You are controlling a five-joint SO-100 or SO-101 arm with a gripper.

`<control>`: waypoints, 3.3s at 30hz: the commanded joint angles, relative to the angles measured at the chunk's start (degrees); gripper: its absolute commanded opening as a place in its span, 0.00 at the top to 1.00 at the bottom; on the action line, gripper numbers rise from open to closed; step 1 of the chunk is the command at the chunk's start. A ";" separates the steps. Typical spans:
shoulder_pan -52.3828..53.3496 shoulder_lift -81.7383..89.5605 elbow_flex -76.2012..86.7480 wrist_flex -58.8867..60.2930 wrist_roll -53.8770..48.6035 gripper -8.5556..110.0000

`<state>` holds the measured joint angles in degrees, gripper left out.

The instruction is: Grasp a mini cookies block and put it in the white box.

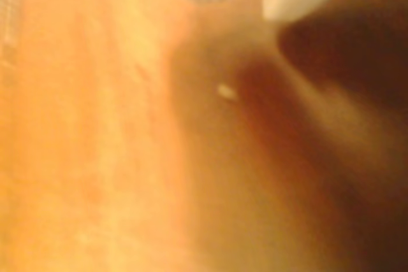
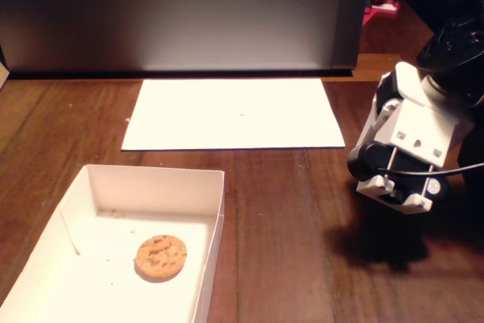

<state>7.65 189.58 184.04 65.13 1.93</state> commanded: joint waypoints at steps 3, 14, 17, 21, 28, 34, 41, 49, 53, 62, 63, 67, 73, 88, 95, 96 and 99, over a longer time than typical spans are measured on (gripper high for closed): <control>-0.35 3.96 -0.88 1.32 -0.88 0.93; -0.35 3.96 -0.97 1.41 -1.49 0.93; -0.35 3.96 -0.97 1.41 -1.49 0.93; -0.35 3.96 -0.97 1.41 -1.49 0.93; -0.35 3.96 -0.97 1.41 -1.49 0.93; -0.35 3.96 -0.97 1.41 -1.49 0.93; -0.44 3.96 -0.97 1.41 -1.49 0.93; -0.44 3.96 -0.97 1.41 -1.49 0.93; -0.44 3.96 -0.97 1.41 -1.49 0.93; -0.44 3.96 -0.97 1.41 -1.49 0.93; -0.44 3.96 -0.97 1.41 -1.49 0.93; -0.44 3.96 -0.97 1.41 -1.58 0.93; -0.44 3.96 -0.97 1.41 -1.58 0.93; -0.44 3.96 -0.88 1.23 -2.37 0.93; -0.09 3.96 0.26 -4.31 -26.46 0.93; 0.44 3.96 -0.26 -4.75 -25.93 0.93; 2.99 3.96 -3.43 -8.09 -25.75 0.93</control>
<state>8.26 189.58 183.60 61.08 -21.09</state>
